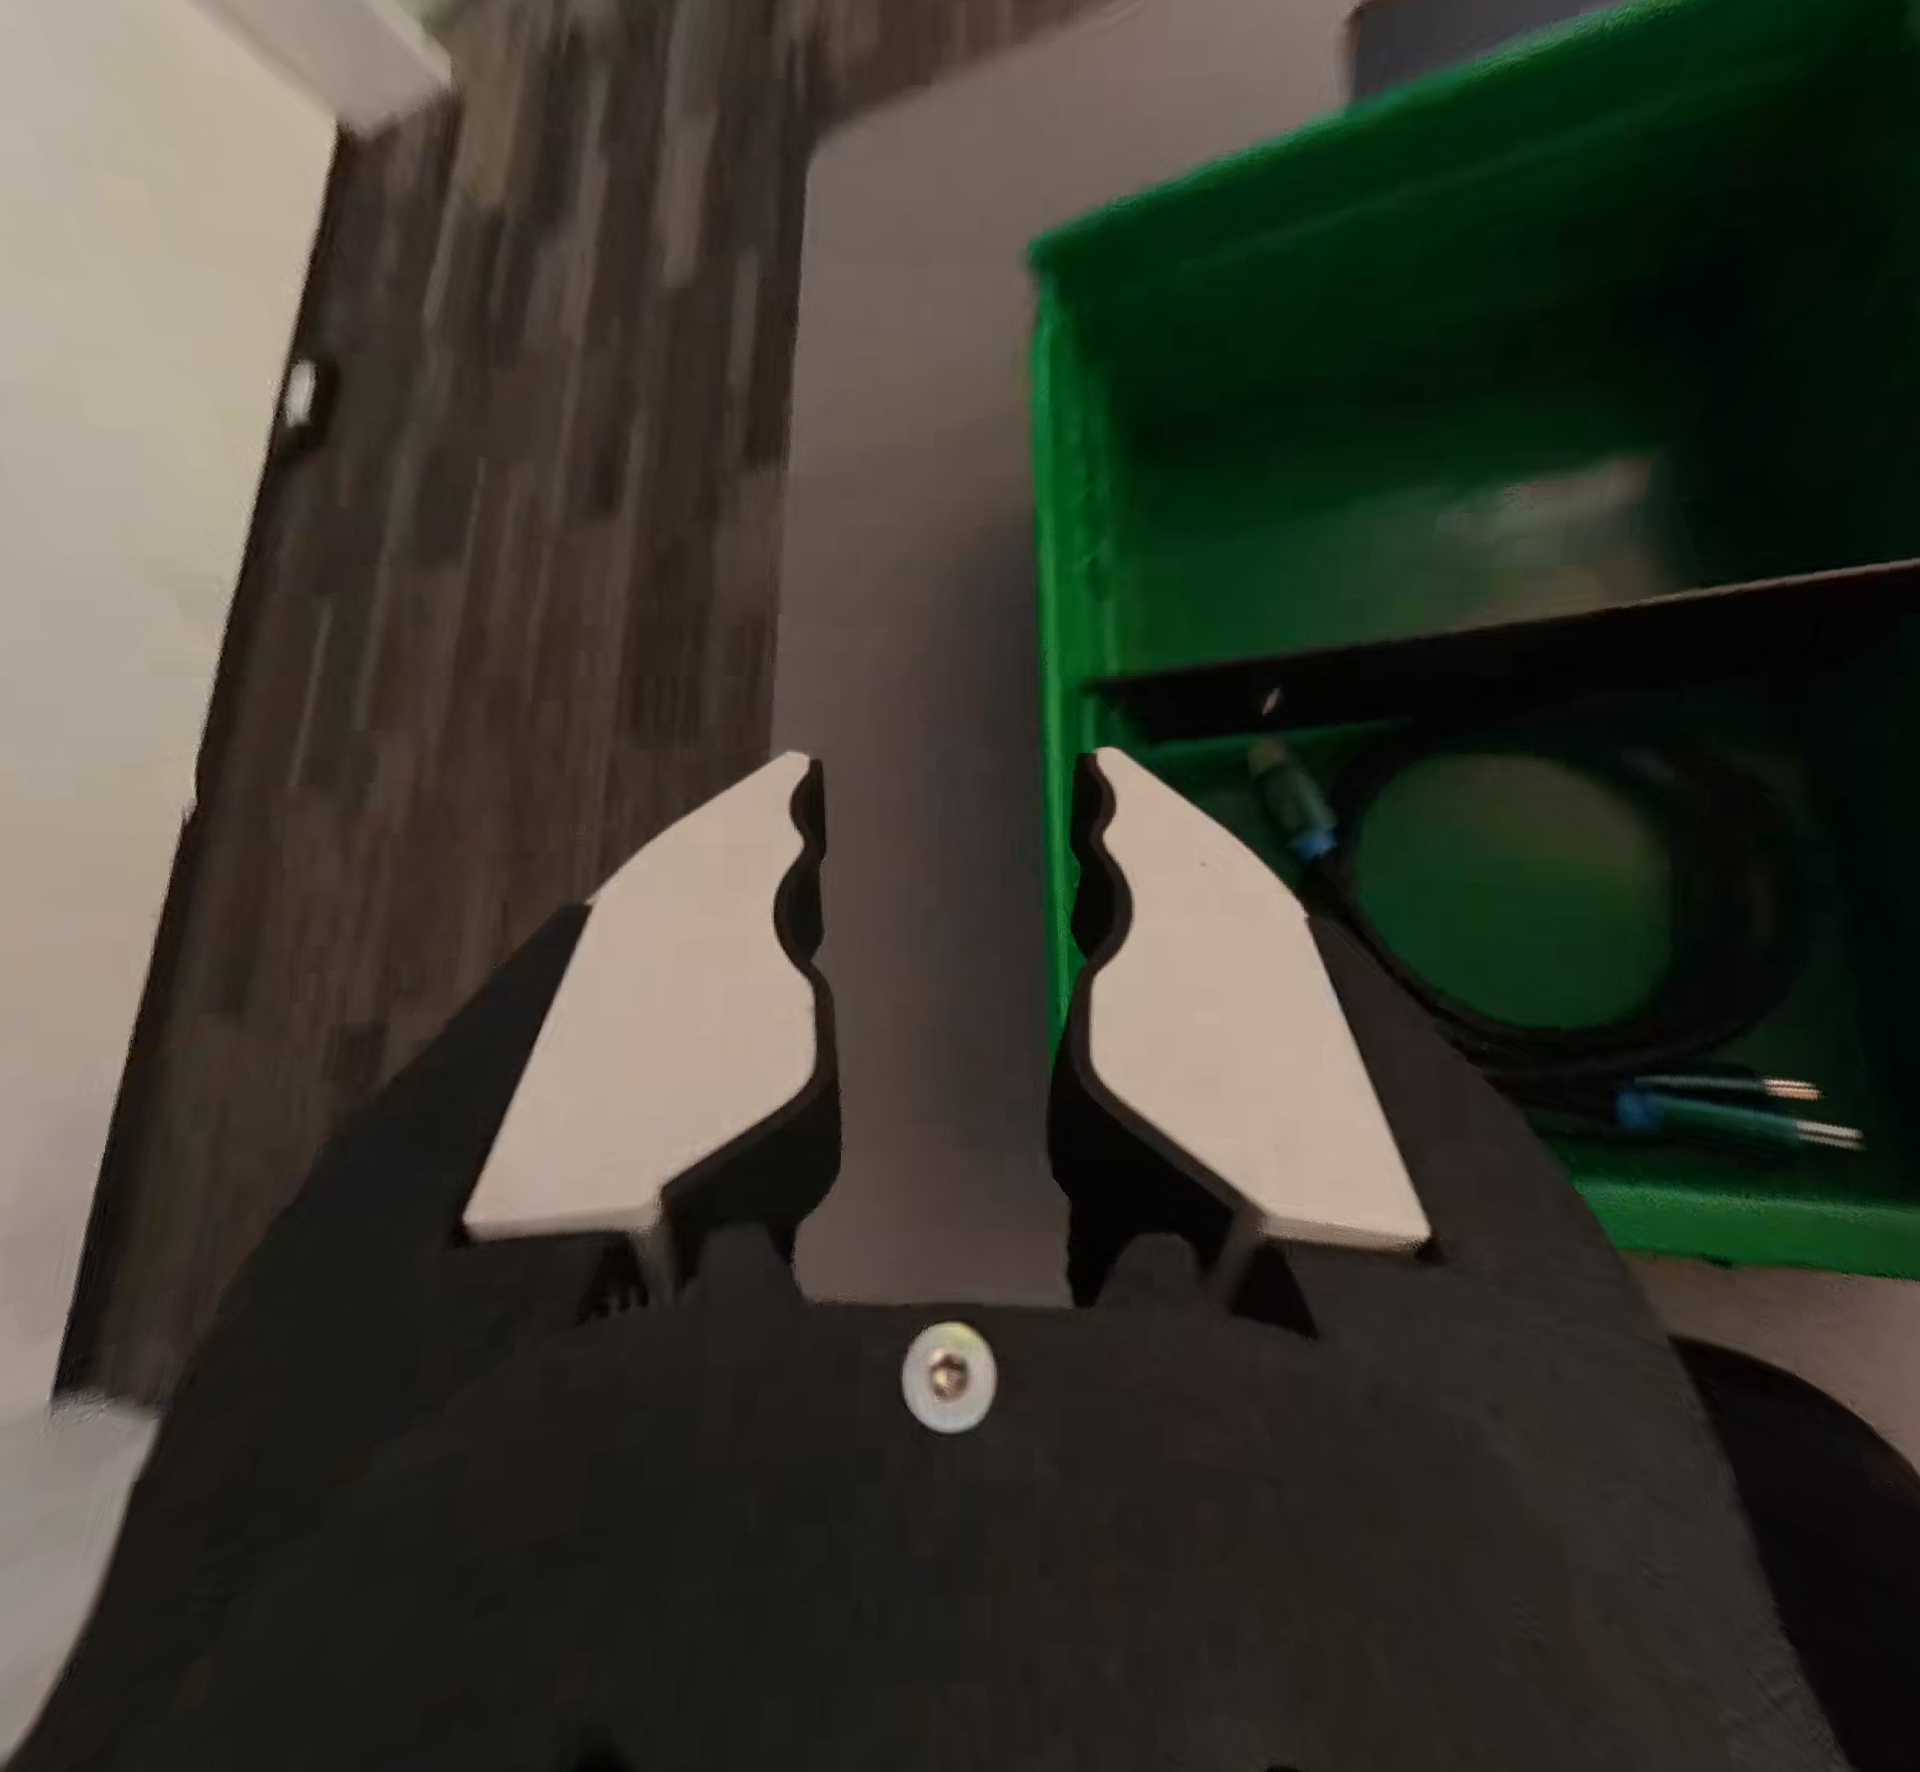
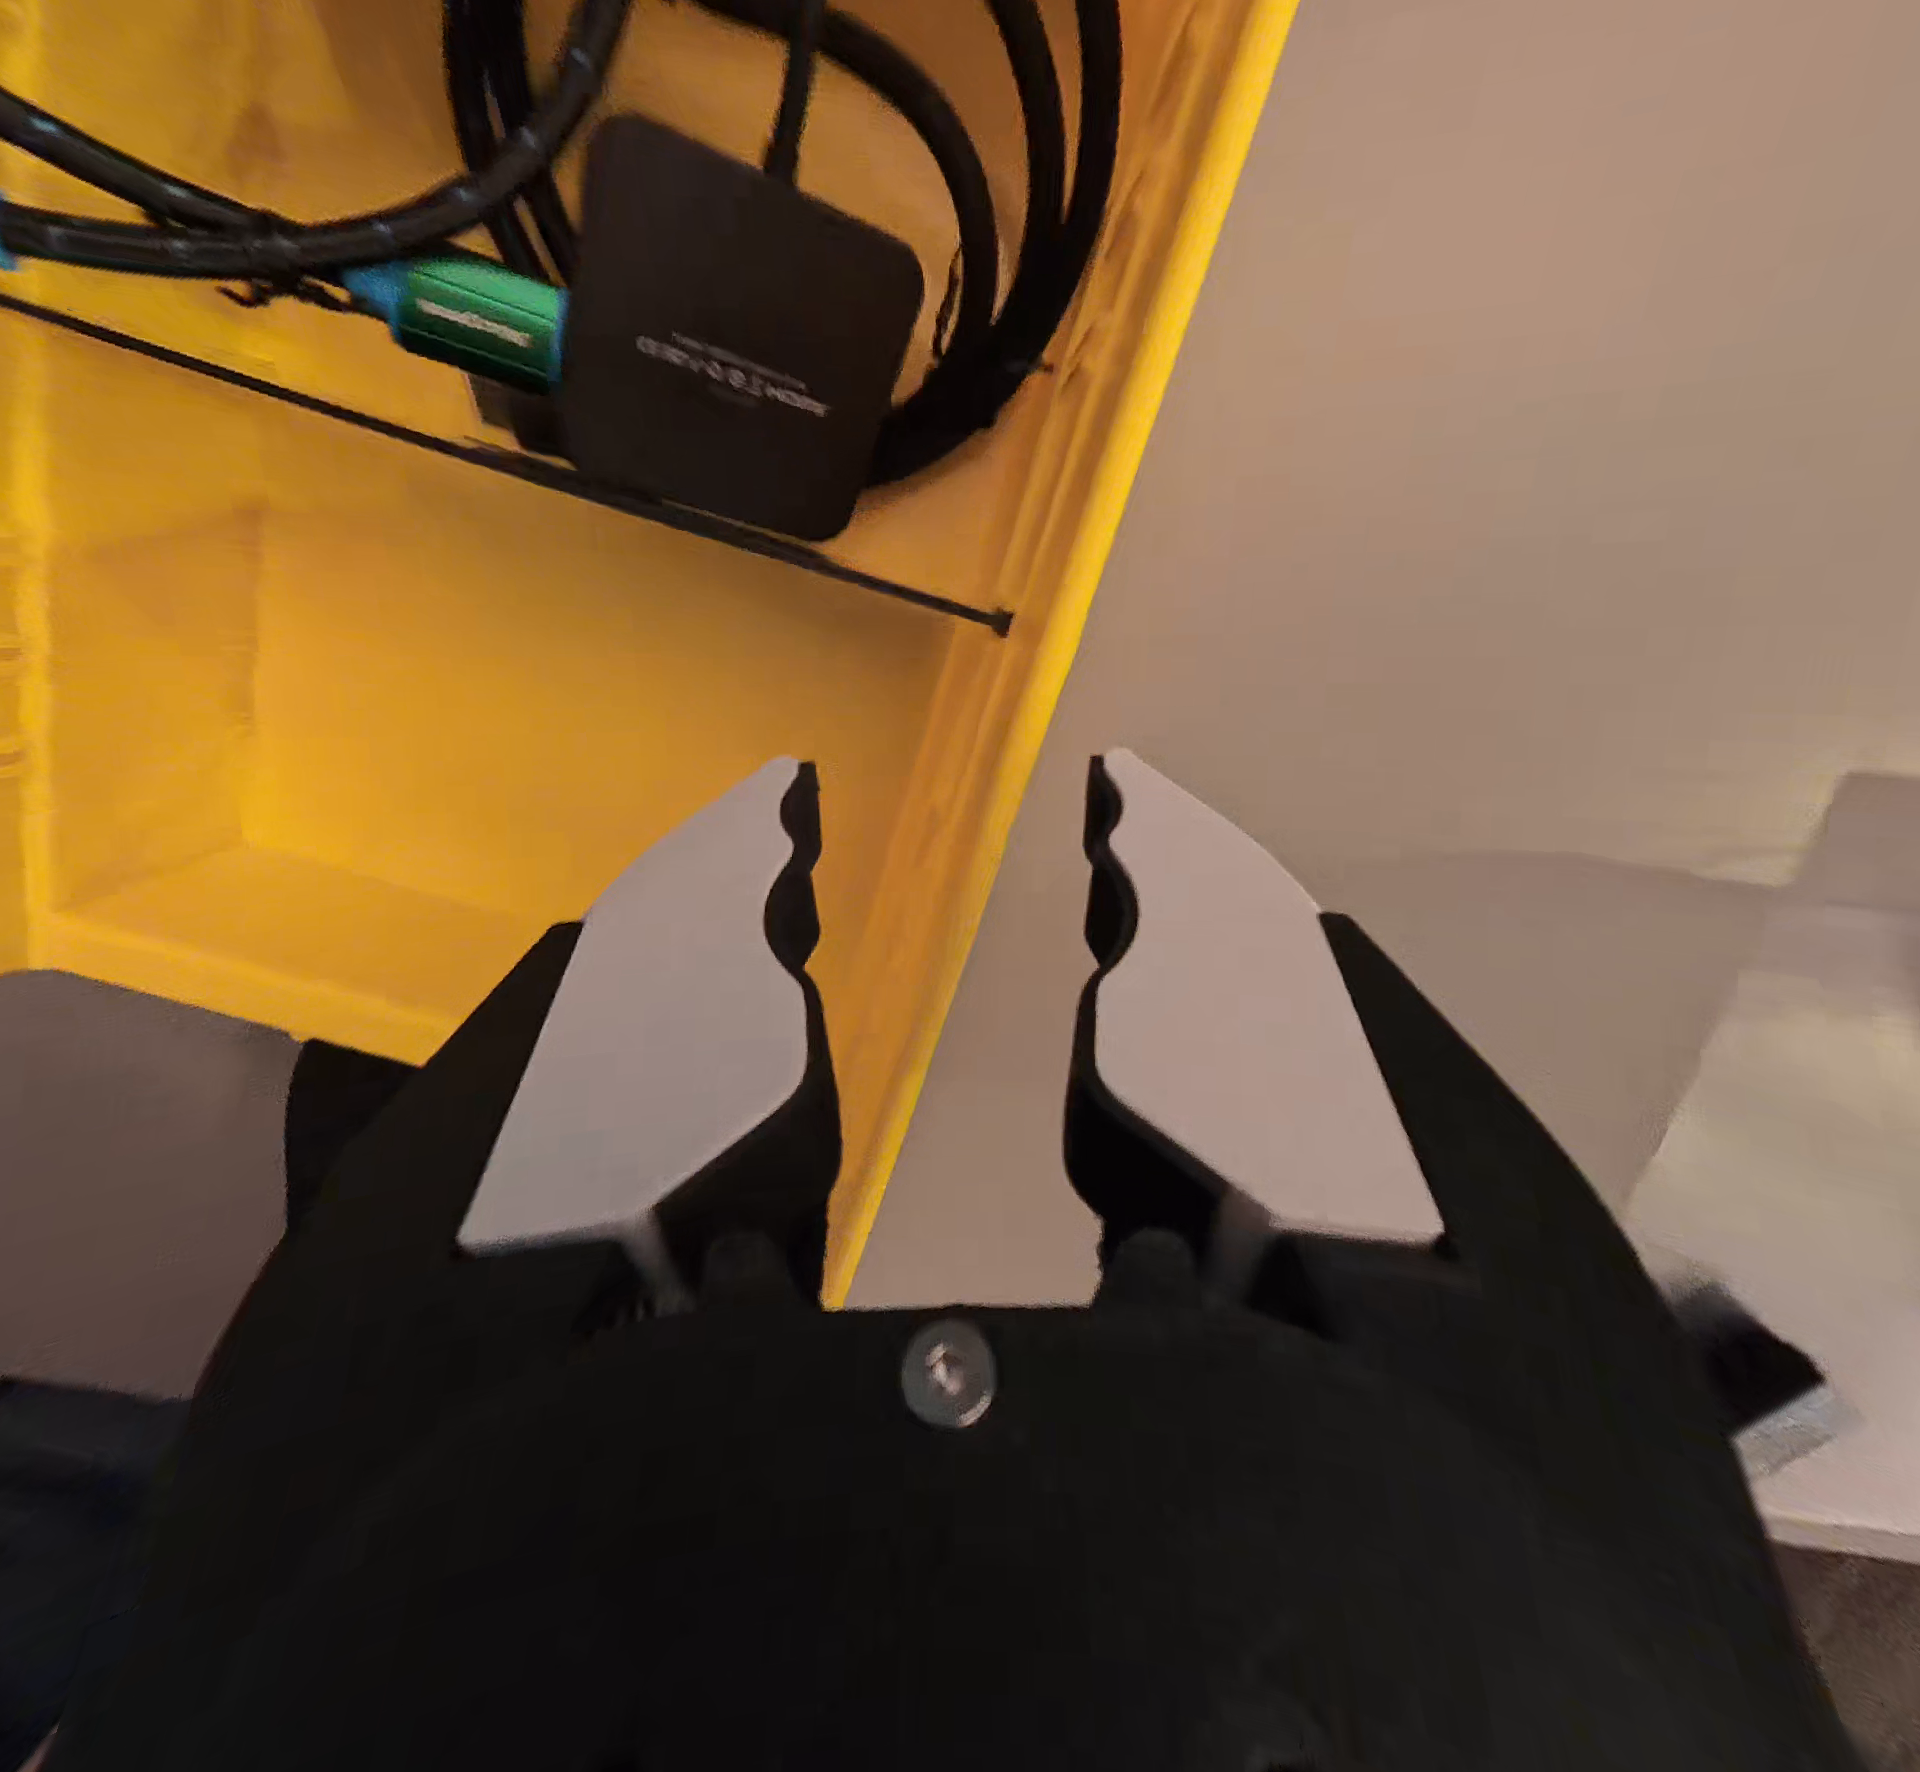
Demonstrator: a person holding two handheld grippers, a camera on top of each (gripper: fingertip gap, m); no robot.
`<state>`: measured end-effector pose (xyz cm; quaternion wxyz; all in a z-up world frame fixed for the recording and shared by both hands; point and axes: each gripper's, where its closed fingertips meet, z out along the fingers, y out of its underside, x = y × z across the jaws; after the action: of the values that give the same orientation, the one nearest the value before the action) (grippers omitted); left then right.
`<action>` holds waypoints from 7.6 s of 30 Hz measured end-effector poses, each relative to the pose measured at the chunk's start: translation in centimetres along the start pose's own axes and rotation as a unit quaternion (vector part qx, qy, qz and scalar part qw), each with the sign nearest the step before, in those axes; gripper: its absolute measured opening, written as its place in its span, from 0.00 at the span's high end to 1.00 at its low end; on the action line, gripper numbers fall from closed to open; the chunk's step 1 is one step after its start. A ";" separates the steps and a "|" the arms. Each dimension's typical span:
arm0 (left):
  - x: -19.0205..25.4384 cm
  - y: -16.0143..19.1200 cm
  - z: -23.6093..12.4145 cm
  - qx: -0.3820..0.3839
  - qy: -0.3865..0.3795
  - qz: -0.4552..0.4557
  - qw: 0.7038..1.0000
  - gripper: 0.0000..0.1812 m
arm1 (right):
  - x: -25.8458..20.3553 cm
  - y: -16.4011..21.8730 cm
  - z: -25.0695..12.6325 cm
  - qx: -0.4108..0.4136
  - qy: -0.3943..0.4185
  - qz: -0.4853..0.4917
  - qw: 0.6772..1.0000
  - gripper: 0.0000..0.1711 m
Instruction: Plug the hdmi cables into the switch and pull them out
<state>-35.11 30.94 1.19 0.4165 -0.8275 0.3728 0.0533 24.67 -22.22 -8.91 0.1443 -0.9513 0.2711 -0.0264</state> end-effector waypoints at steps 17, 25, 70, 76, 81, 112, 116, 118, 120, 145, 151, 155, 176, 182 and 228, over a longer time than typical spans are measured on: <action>5.7 8.7 7.2 -0.247 0.191 -0.075 0.947 0.95 | -0.7 2.0 4.4 -0.128 -0.055 0.072 0.988 0.97; 8.8 8.7 5.9 -0.271 0.233 0.028 0.934 0.95 | -5.1 0.1 4.9 -0.143 -0.075 0.023 0.987 0.95; 8.5 -11.1 -11.8 0.276 0.139 0.021 0.951 0.79 | -31.0 -12.8 -15.2 0.539 -0.102 -0.236 0.802 0.82; 7.5 -12.7 -15.0 0.418 0.074 0.047 0.904 0.84 | -39.4 -13.0 -6.0 0.318 -0.248 -0.199 0.893 0.80; 8.8 -12.4 -14.2 0.392 0.110 0.054 0.912 0.84 | -40.3 -15.5 -0.8 0.231 -0.180 -0.170 0.941 0.81; 9.4 -10.9 -15.0 0.380 0.152 0.089 0.908 0.84 | -45.9 -12.8 8.2 -0.059 -0.104 -0.186 0.975 0.97; 9.3 -10.7 -15.4 0.383 0.154 0.088 0.907 0.84 | -46.4 -12.8 7.9 -0.075 -0.115 -0.182 0.974 0.97; 9.4 -10.6 -15.8 0.386 0.159 0.088 0.904 0.84 | -46.2 -12.8 7.5 -0.086 -0.117 -0.187 0.972 0.97; 9.5 -10.6 -16.2 0.393 0.169 0.087 0.900 0.84 | -45.9 -12.7 6.8 -0.098 -0.119 -0.186 0.970 0.97; 9.8 -10.5 -15.0 0.362 0.291 -0.009 0.886 0.82 | -29.3 -12.3 -15.9 -0.061 -0.114 -0.106 0.986 0.95; 18.2 -10.9 -16.4 0.321 0.366 0.074 0.870 0.81 | -15.7 -8.0 -19.2 -0.073 -0.030 0.011 0.997 0.95; 27.0 -10.6 -17.4 0.281 0.433 0.131 0.846 0.79 | -7.9 -4.0 -18.7 -0.089 0.007 0.072 0.993 0.95; 45.8 -6.5 -7.7 -0.008 0.484 0.181 0.856 0.72 | 8.7 2.9 -3.8 -0.125 -0.054 0.188 0.973 0.95; 45.6 -6.3 -6.3 -0.102 0.443 0.257 0.853 0.79 | 9.3 0.8 -3.2 -0.112 -0.064 0.185 0.974 0.95; 6.5 3.5 7.5 -0.150 0.284 -0.144 0.936 0.97 | -1.6 -5.7 5.1 -0.115 -0.123 0.125 0.978 0.95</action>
<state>-31.05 31.36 -8.54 0.1672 -0.9058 0.3401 -0.1895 26.83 -15.47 -12.09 0.0687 -0.9159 0.3696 0.1408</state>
